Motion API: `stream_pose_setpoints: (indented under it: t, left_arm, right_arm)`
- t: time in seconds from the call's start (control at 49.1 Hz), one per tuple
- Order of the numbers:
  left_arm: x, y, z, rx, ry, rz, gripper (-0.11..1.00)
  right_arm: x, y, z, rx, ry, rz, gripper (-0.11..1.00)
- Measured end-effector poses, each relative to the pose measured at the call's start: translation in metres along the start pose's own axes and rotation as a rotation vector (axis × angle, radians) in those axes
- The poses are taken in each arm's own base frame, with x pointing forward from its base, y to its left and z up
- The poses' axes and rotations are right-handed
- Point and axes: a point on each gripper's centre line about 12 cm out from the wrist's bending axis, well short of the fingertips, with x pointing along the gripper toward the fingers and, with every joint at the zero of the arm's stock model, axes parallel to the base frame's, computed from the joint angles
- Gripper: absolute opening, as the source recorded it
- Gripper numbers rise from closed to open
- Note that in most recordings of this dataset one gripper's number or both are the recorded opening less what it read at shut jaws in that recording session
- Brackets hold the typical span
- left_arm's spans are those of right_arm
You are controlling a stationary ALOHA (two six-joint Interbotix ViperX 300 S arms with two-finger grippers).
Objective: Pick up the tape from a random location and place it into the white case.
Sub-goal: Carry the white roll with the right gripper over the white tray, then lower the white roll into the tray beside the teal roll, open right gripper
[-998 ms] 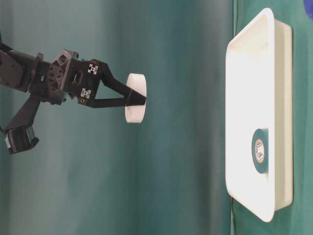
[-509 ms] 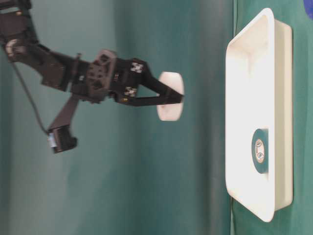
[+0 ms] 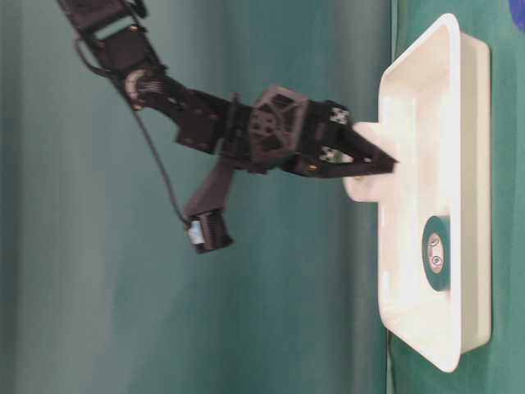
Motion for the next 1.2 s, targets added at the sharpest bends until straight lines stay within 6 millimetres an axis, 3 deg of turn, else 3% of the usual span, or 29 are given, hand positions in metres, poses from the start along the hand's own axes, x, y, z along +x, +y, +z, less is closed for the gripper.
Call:
stream_pose_setpoints:
  t: [0.468, 0.998, 1.201]
  left_arm:
    - [0.0, 0.0, 0.0, 0.002, -0.002, 0.0, 1.0]
    - [0.0, 0.0, 0.0, 0.0, -0.002, 0.0, 1.0]
    - [0.0, 0.0, 0.0, 0.002, -0.002, 0.0, 1.0]
  right_arm:
    - [0.051, 0.006, -0.012, -0.009, 0.027, 0.013, 0.31]
    - [0.052, 0.006, -0.013, -0.015, 0.03, 0.013, 0.31]
    - [0.051, 0.006, -0.012, -0.013, 0.028, 0.012, 0.84]
